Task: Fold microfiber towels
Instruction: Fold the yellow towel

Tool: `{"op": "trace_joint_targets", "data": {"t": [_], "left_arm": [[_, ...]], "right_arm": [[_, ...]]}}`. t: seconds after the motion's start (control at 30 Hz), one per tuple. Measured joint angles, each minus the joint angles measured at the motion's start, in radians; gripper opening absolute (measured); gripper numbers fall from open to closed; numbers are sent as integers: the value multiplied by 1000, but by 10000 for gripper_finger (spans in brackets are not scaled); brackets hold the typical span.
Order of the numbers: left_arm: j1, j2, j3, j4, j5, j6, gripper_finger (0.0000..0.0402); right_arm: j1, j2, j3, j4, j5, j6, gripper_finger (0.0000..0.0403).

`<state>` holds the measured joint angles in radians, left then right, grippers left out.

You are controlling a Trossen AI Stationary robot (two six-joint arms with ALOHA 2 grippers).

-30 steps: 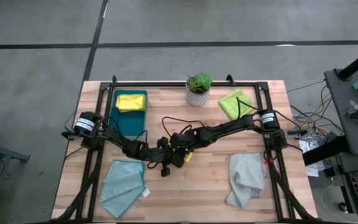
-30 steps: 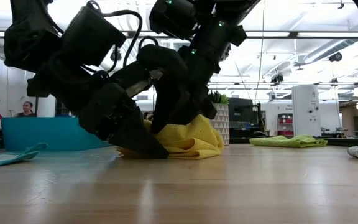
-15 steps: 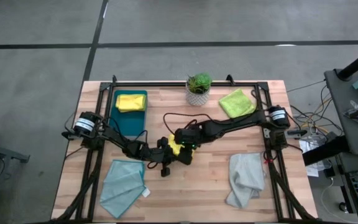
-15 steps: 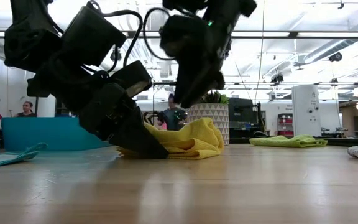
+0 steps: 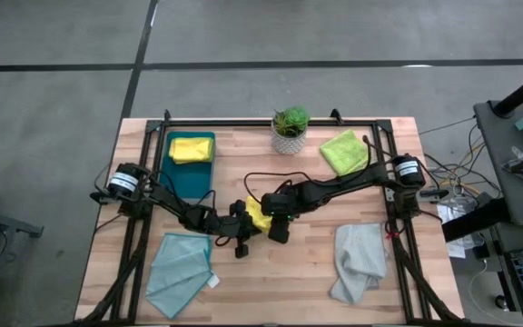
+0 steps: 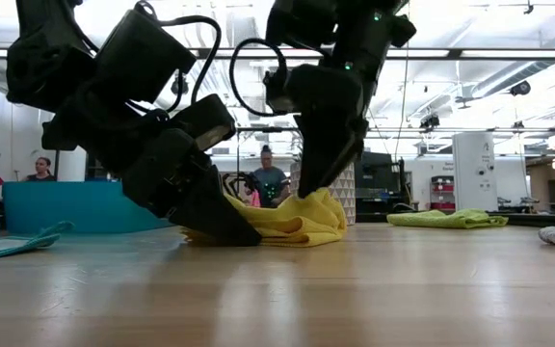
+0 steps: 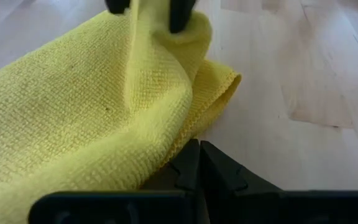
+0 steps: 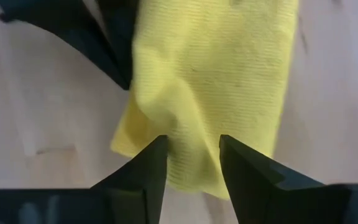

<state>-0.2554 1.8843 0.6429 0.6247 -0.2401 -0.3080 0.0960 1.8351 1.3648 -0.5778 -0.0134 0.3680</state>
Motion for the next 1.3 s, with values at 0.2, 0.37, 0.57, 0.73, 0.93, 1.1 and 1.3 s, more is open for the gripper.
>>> {"op": "trace_joint_targets", "data": {"t": [0.2,0.37,0.57,0.73,0.93,1.1,1.3], "left_arm": [[0,0,-1,0,0,0,1],[0,0,-1,0,0,0,1],[0,0,-1,0,0,0,1],[0,0,-1,0,0,0,1],[0,0,-1,0,0,-1,1],[0,-2,-1,-1,1,-1,1],[-2,-58,-3,-91,3,-3,1]], "right_arm": [[11,0,-19,88,-66,14,53],[33,0,-37,132,-72,25,13],[37,-2,-37,179,-65,35,9],[38,-3,-41,225,-73,33,9],[57,46,-45,272,-120,27,9],[61,65,-46,272,-127,22,9],[61,65,-47,273,-125,13,9]]}}
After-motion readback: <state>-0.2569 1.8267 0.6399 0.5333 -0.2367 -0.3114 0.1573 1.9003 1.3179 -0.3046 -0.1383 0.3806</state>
